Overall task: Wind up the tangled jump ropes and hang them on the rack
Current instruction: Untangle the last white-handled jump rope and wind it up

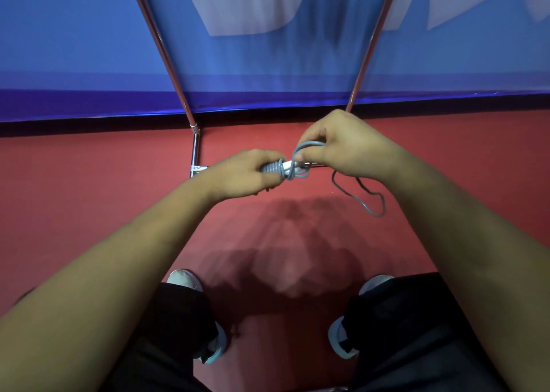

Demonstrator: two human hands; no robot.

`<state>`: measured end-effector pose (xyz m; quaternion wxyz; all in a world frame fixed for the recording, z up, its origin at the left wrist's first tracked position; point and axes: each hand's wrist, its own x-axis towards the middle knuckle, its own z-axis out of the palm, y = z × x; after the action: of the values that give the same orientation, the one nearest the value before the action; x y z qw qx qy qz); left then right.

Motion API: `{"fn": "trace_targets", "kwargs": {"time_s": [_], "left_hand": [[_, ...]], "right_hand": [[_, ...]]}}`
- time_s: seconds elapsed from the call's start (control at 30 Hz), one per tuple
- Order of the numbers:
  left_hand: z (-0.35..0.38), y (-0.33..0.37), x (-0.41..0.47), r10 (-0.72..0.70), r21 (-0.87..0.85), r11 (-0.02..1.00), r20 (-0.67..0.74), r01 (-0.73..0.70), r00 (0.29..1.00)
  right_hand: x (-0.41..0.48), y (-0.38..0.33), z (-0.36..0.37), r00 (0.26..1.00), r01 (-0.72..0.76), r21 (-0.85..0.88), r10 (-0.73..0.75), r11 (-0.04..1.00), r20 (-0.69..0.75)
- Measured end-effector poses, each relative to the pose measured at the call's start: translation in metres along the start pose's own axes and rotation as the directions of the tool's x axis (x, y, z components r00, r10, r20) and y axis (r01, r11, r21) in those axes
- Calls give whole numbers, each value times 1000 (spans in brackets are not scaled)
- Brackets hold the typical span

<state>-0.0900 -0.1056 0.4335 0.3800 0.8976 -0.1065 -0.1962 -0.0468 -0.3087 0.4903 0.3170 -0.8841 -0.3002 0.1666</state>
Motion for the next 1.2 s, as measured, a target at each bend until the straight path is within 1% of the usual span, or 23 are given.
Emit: {"fn": "trace_targets", "kwargs": {"time_s": [0.1,0.13,0.17,0.23,0.27,0.33,0.4,0.47,0.57,0.67,0.77,0.83,0.97,1.0,1.03,1.07,1.13,1.2], "left_hand": [[5,10,-5,28,69,997,52,-32,998],[8,12,-6,24,61,998,56,-28,998],[10,15,-7,27,8,1000,58,-27,998],[11,19,-9,57,-206,977,50,-46,997],[9,20,-10,75,-325,944,30,-61,997],[6,19,-11,110,-534,838,-38,-113,993],[7,16,-8,115,-711,689,-88,-143,989],[8,13,-4,73,-820,556,-113,-134,991],[3,10,0,3,-886,444,-145,-132,989],[-4,6,0,-58,-934,346,-116,-89,992],[-5,4,1,-123,-951,308,-82,-41,989],[-4,3,3,-168,-955,297,-62,-10,984],[-3,2,5,-196,-964,243,64,112,978],[-3,2,5,-191,-958,255,87,135,978],[-1,1,5,-188,-943,298,92,146,978],[2,1,6,-185,-916,375,80,145,980],[9,1,7,-179,-783,608,26,131,984],[13,3,5,-142,-528,841,-10,116,990]], "right_hand": [[1,1,0,999,2,47,0,999,-44],[2,2,1,998,-8,64,12,998,-63],[3,4,2,996,-21,93,29,995,-84],[4,9,2,991,-60,186,82,981,-110],[4,13,2,988,-81,241,110,967,-107],[5,20,0,986,-113,318,145,941,-79],[6,25,1,988,-126,325,149,937,-48],[6,26,3,990,-134,313,142,940,-1],[4,28,3,984,-180,276,172,944,53],[1,30,-2,980,-198,180,195,964,35],[-2,25,-8,987,-162,179,158,970,37],[-6,17,-10,991,-122,174,111,977,71],[-10,6,-11,990,-45,114,29,993,135],[-10,6,-11,990,-33,105,18,994,140],[-10,5,-10,990,-22,99,8,995,143],[-10,5,-10,989,-12,91,-2,996,148],[-8,6,-9,987,1,62,-11,998,162],[-8,7,-8,982,1,26,-6,1000,188]]}}
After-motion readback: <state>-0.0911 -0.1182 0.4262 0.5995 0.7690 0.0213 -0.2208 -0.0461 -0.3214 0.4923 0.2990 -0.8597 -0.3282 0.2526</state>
